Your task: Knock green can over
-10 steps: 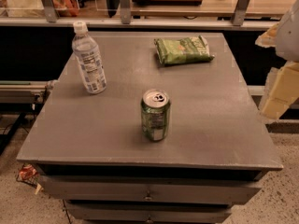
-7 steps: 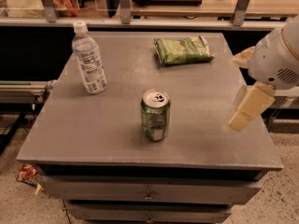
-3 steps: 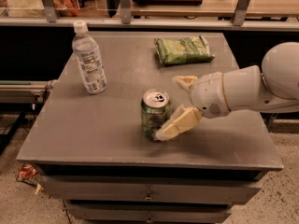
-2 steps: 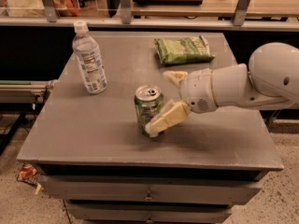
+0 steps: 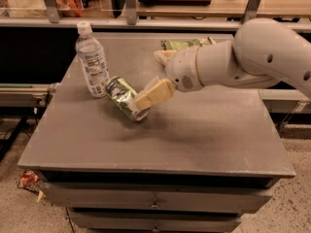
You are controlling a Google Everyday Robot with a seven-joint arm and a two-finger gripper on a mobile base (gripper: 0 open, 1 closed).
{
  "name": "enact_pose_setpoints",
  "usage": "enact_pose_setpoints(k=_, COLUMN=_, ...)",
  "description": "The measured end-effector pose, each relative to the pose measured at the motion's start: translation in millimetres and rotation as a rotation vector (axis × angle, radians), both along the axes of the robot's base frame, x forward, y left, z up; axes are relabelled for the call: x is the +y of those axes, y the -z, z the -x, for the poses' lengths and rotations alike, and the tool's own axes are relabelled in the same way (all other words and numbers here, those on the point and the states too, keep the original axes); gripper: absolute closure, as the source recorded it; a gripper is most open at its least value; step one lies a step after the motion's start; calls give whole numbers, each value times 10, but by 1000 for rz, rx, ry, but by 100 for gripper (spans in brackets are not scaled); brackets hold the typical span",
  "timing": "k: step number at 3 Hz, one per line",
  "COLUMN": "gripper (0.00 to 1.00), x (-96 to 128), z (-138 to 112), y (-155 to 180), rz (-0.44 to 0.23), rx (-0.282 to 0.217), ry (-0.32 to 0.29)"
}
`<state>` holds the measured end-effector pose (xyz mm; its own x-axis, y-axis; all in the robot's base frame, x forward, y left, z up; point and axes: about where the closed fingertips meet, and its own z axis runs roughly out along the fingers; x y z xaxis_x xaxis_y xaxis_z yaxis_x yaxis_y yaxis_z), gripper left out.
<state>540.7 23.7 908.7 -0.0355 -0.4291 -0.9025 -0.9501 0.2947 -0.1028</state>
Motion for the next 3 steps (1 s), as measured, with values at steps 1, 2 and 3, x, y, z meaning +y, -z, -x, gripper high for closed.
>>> enact_pose_setpoints(k=1, gripper=0, x=12, z=-122, y=-60, rz=14, rx=-3, ry=32)
enact_pose_setpoints(k=2, gripper=0, x=-313, z=-93, y=-138, rz=43, rx=-17, ry=82)
enact_pose_setpoints(k=3, gripper=0, x=-781, z=0, y=-297, rz=75, rx=-48, ry=127)
